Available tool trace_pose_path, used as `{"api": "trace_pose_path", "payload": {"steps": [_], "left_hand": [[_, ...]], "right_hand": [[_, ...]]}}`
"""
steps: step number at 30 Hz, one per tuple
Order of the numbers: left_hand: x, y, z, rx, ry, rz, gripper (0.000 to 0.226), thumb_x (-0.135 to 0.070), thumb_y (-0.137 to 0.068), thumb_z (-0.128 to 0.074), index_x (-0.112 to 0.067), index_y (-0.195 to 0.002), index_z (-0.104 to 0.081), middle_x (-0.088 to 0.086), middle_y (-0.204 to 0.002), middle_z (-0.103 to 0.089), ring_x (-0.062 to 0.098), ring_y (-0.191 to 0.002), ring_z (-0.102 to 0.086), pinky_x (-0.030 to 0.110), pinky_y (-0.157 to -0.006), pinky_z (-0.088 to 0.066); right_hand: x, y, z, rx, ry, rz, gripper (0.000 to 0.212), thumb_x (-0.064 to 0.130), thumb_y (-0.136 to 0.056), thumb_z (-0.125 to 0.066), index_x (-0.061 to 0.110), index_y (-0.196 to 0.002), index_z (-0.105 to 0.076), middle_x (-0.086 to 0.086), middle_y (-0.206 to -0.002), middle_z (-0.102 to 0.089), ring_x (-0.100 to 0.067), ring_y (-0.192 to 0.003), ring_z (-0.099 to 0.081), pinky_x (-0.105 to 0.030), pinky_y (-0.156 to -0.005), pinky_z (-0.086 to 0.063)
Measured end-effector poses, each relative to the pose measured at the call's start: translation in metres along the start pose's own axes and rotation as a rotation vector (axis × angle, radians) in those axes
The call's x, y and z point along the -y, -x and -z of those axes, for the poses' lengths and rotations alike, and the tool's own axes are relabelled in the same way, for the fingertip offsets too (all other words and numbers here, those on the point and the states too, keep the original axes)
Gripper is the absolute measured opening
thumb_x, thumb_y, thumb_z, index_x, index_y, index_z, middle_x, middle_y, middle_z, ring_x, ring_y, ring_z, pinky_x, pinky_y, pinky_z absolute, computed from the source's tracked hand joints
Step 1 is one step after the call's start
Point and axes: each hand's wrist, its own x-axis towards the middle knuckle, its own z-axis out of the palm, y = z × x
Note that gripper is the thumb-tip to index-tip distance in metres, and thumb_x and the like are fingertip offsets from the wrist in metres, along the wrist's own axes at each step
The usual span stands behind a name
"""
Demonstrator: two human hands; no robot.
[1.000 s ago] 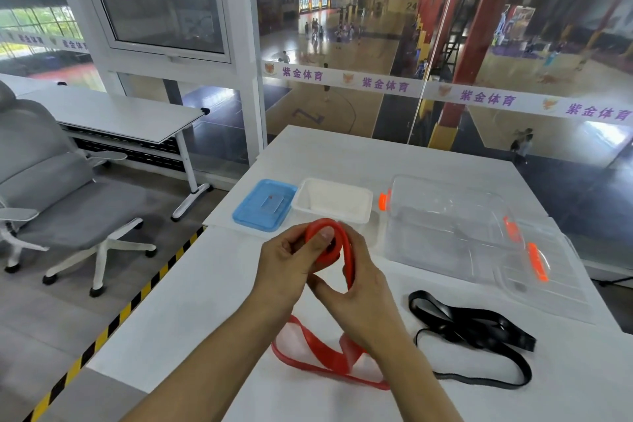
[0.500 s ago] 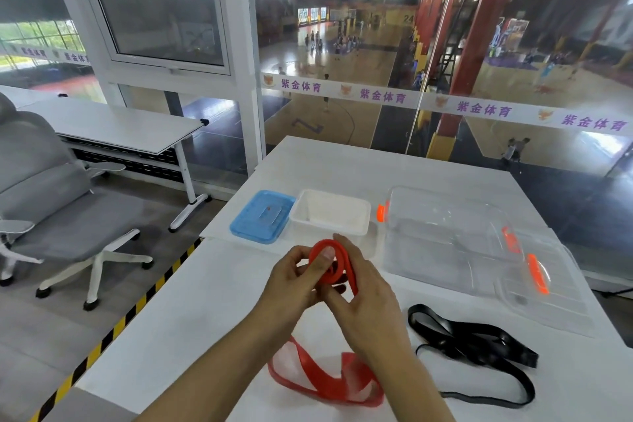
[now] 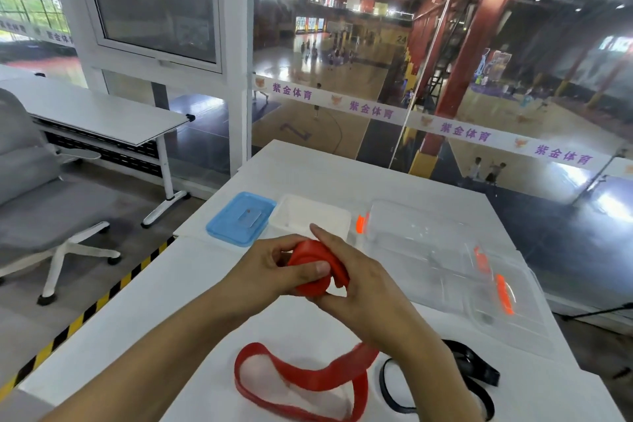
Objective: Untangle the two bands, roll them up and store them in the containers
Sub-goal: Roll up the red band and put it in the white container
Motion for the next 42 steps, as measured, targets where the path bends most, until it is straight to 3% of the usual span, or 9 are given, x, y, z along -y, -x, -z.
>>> {"api": "trace_pose_path", "payload": {"steps": [4,7,13,18,21,25,30,36,42], "left_hand": [[-0.005,0.002,-0.006,-0.045,0.069,-0.033,0.044,-0.037,-0.072,-0.084,-0.026,-0.113,-0.075,0.002,-0.109,-0.078,0.026,-0.106,-0.074,0.039,-0.088,-0.063],[-0.003,0.001,-0.012,-0.139,0.114,-0.026,0.045,-0.041,-0.069,-0.084,-0.027,-0.111,-0.076,0.001,-0.106,-0.078,0.025,-0.105,-0.074,0.041,-0.088,-0.063],[-0.007,-0.006,-0.036,-0.368,0.315,-0.035,0.018,-0.024,-0.086,-0.078,-0.016,-0.103,-0.074,-0.005,-0.087,-0.079,0.007,-0.084,-0.076,0.022,-0.068,-0.061],[-0.005,-0.004,-0.045,-0.301,0.305,-0.049,0.037,-0.043,-0.077,-0.074,-0.021,-0.106,-0.073,-0.007,-0.093,-0.08,0.012,-0.091,-0.077,0.023,-0.073,-0.061],[-0.002,0.0,-0.034,-0.217,0.245,0.041,0.04,-0.053,-0.07,-0.074,-0.029,-0.103,-0.074,-0.003,-0.096,-0.081,0.019,-0.091,-0.079,0.031,-0.078,-0.064],[-0.003,0.004,0.0,-0.028,0.13,0.11,0.054,-0.05,-0.071,-0.077,-0.021,-0.116,-0.074,0.004,-0.113,-0.078,0.02,-0.107,-0.074,0.039,-0.094,-0.061],[-0.018,0.001,0.019,0.145,-0.127,0.126,0.028,-0.035,-0.084,-0.078,-0.029,-0.111,-0.075,-0.007,-0.106,-0.08,0.018,-0.104,-0.075,0.035,-0.09,-0.062],[-0.014,-0.001,0.016,0.088,-0.17,0.066,0.036,-0.043,-0.079,-0.082,-0.027,-0.111,-0.077,-0.004,-0.105,-0.08,0.021,-0.105,-0.074,0.036,-0.091,-0.061],[-0.007,0.001,-0.002,-0.051,0.032,-0.008,0.045,-0.037,-0.068,-0.082,-0.017,-0.108,-0.079,0.004,-0.098,-0.082,0.018,-0.093,-0.078,0.024,-0.075,-0.059]], "right_hand": [[-0.001,0.004,0.0,-0.084,-0.102,-0.01,0.071,0.04,-0.086,-0.079,0.06,-0.14,-0.038,0.036,-0.127,-0.056,0.004,-0.114,-0.059,-0.019,-0.099,-0.052],[-0.004,0.003,-0.006,-0.103,-0.102,-0.051,0.076,0.052,-0.085,-0.077,0.065,-0.144,-0.031,0.049,-0.124,-0.049,0.019,-0.112,-0.052,-0.007,-0.093,-0.043],[0.013,-0.003,-0.051,-0.403,-0.24,-0.181,0.081,0.046,-0.083,-0.078,0.055,-0.149,-0.031,0.043,-0.128,-0.04,0.027,-0.11,-0.044,0.005,-0.089,-0.033],[0.013,-0.005,-0.065,-0.588,-0.251,-0.236,0.069,0.037,-0.083,-0.078,0.05,-0.141,-0.046,0.024,-0.121,-0.056,0.025,-0.1,-0.05,0.002,-0.076,-0.039],[0.003,-0.005,-0.057,-0.486,-0.222,-0.198,0.07,0.029,-0.085,-0.077,0.05,-0.145,-0.046,0.019,-0.128,-0.059,0.014,-0.104,-0.055,-0.003,-0.085,-0.041],[-0.009,-0.003,-0.031,-0.182,-0.107,-0.09,0.075,0.046,-0.085,-0.079,0.067,-0.143,-0.035,0.024,-0.127,-0.06,-0.002,-0.113,-0.059,-0.014,-0.093,-0.046],[-0.004,-0.005,-0.014,0.023,-0.024,0.005,0.081,0.048,-0.082,-0.079,0.079,-0.137,-0.029,0.011,-0.122,-0.065,-0.01,-0.112,-0.061,-0.032,-0.101,-0.053],[-0.003,-0.004,-0.011,0.019,-0.038,0.017,0.091,0.042,-0.08,-0.085,0.066,-0.147,-0.029,0.03,-0.137,-0.057,0.001,-0.123,-0.055,-0.023,-0.106,-0.049],[-0.008,-0.001,-0.009,-0.029,-0.17,-0.037,0.075,0.037,-0.075,-0.085,0.067,-0.128,-0.042,0.029,-0.113,-0.062,-0.015,-0.107,-0.064,-0.03,-0.096,-0.058]]}}
